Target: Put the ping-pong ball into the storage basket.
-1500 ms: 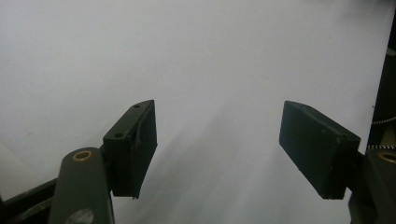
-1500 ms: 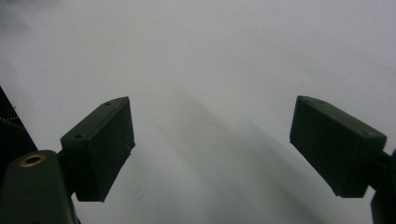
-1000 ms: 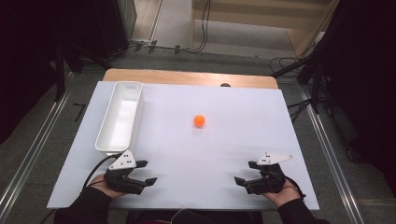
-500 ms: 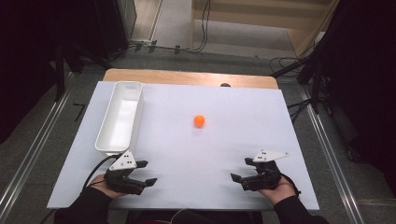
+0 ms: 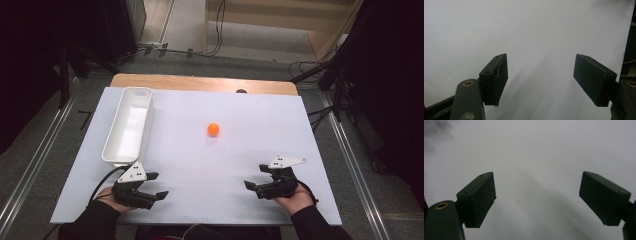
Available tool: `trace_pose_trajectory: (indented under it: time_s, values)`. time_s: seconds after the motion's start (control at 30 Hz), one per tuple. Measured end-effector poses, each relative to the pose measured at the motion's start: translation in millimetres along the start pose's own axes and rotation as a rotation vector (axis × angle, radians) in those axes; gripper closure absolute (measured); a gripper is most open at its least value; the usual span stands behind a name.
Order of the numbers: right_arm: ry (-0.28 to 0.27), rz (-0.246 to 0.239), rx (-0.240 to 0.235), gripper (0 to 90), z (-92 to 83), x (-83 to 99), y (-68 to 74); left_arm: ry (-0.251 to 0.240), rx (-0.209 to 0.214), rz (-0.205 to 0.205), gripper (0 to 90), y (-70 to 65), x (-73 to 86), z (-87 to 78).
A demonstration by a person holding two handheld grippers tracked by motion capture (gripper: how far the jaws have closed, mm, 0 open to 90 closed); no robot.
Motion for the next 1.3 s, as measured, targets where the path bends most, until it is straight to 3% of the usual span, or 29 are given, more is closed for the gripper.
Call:
trace_pose_trajectory:
  time_s: [0.1, 1.3]
  values:
    - [-0.003, 0.018, -0.005, 12.6, 0.3, -2.1, -1.8, 0.006, 0.001, 0.002, 27.9, -0.1, 0.1, -0.1]
    - [-0.032, 0.019, -0.014, 12.6, 21.4, -28.2, -13.7, 0.013, 0.002, 0.011, 28.0, -1.0, 1.0, 0.8]
Point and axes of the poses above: each handheld gripper's, and its own axes: z roughly forward along the jaws, x roughly out of its underside, y roughly to its left, the point moved 5 cm from there along z, roughly forward along the jaws, and after that the axes turned 5 degrees about -z, right-handed, at the moved point
